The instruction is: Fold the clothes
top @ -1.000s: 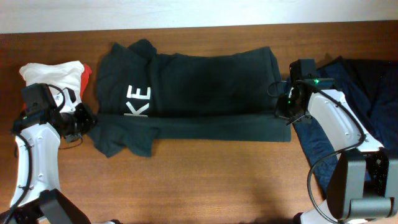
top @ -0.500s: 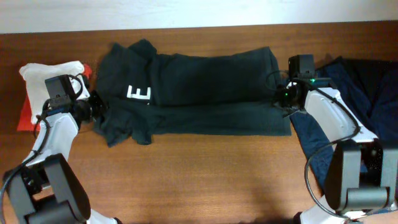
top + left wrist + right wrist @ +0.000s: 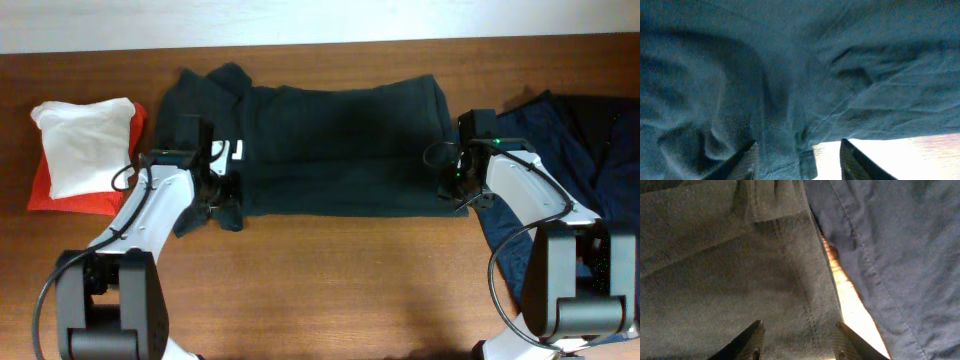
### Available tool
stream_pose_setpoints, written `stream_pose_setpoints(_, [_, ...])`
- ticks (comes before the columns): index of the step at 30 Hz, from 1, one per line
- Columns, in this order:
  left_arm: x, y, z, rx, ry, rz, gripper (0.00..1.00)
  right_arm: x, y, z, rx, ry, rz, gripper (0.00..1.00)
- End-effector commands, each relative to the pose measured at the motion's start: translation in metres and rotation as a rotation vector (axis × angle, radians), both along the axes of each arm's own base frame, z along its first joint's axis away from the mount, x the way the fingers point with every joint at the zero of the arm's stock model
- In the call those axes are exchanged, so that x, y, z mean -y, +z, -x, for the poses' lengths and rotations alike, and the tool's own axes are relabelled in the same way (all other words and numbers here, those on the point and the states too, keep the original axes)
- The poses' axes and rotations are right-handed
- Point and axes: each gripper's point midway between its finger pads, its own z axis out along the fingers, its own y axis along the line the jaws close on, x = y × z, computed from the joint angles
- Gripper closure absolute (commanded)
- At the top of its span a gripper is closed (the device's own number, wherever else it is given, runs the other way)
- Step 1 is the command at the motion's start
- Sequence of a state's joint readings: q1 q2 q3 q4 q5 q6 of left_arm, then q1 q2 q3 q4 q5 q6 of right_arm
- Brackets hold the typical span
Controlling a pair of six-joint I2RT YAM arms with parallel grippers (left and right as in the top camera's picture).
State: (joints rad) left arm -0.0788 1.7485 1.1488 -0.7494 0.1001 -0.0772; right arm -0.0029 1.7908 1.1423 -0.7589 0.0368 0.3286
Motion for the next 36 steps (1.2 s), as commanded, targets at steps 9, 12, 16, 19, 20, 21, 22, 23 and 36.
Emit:
stream_pose_setpoints(9, [0.016, -0.032, 0.065, -0.183, -0.113, -0.124, 0.59, 0.002, -0.002, 0.003, -0.012, 0.002, 0.016, 0.52])
stream_pose_setpoints(12, [0.012, -0.036, 0.062, -0.155, -0.116, -0.194, 0.59, 0.002, -0.002, 0.004, -0.016, 0.003, 0.016, 0.52])
stream_pose_setpoints(16, [0.005, -0.035, 0.049, -0.102, -0.035, -0.233, 0.59, 0.002, -0.002, 0.005, -0.020, 0.003, 0.016, 0.52])
stream_pose_setpoints(19, [0.005, -0.039, 0.043, -0.087, -0.028, -0.238, 0.78, 0.002, -0.002, 0.005, -0.021, 0.003, 0.016, 0.52])
stream_pose_setpoints(20, [0.005, -0.041, 0.043, -0.091, -0.029, -0.238, 0.91, 0.002, -0.002, 0.005, -0.021, 0.003, 0.016, 0.52])
stream_pose_setpoints(21, [0.005, -0.041, 0.042, -0.088, -0.028, -0.238, 0.99, 0.002, -0.002, 0.005, -0.021, 0.003, 0.016, 0.52])
stream_pose_setpoints(22, [0.005, -0.041, 0.041, -0.083, -0.027, -0.236, 0.99, 0.002, -0.002, 0.005, -0.021, 0.003, 0.016, 0.52])
stream_pose_setpoints(23, [0.009, -0.037, 0.036, -0.073, -0.029, -0.220, 1.00, 0.002, -0.002, 0.005, -0.021, 0.003, 0.016, 0.52])
stream_pose_setpoints(36, [-0.009, 0.051, -0.036, 0.078, 0.078, -0.118, 0.14, 0.003, -0.003, 0.008, -0.031, 0.009, 0.021, 0.52])
